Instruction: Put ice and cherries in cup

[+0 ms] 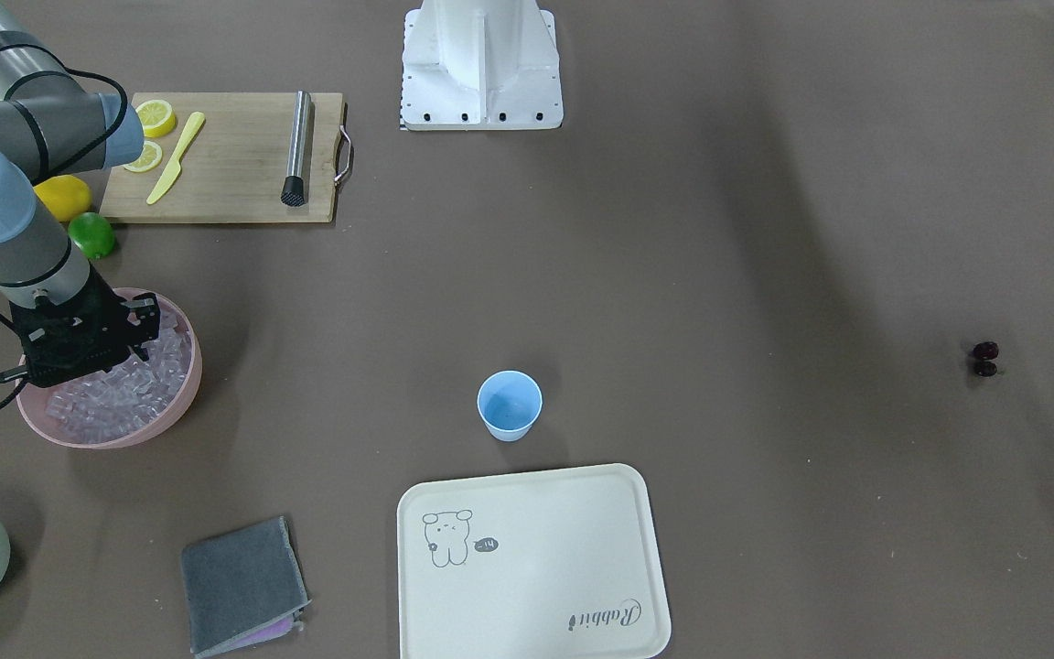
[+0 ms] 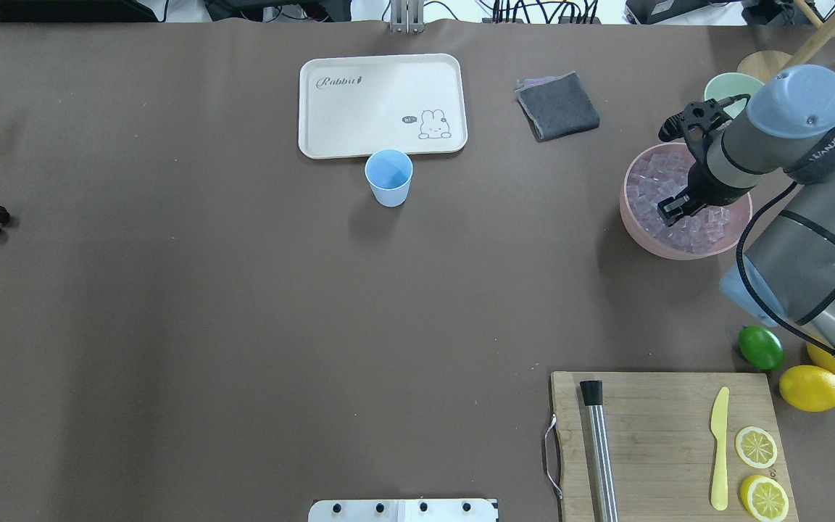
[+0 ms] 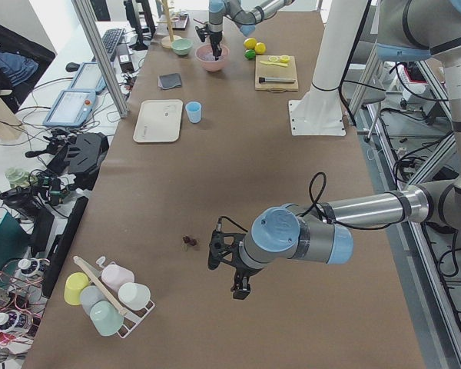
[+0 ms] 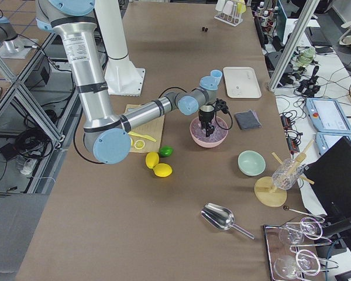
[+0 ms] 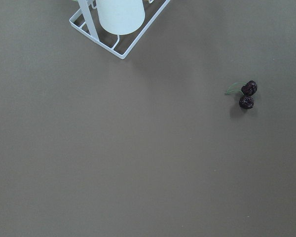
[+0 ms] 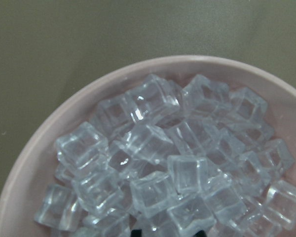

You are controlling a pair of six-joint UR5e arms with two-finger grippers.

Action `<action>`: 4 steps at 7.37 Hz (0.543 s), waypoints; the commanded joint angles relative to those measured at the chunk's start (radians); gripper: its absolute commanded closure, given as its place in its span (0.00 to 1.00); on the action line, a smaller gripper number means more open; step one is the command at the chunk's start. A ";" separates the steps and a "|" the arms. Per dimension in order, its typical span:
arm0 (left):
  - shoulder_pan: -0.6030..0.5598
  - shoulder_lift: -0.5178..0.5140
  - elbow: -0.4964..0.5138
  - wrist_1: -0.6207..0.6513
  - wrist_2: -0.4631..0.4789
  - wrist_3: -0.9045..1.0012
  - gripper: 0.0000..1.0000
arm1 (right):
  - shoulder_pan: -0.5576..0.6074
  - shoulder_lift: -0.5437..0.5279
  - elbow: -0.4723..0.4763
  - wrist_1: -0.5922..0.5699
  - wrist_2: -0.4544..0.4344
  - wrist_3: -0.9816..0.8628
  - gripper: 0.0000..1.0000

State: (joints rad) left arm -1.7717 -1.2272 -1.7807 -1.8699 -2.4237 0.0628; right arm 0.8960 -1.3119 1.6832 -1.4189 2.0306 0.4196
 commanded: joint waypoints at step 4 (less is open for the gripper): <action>0.000 0.000 0.003 0.000 0.000 0.000 0.02 | 0.020 0.008 0.025 -0.003 0.014 -0.004 0.75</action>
State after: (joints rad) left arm -1.7717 -1.2272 -1.7789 -1.8699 -2.4237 0.0629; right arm 0.9016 -1.3058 1.6921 -1.4195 2.0360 0.4169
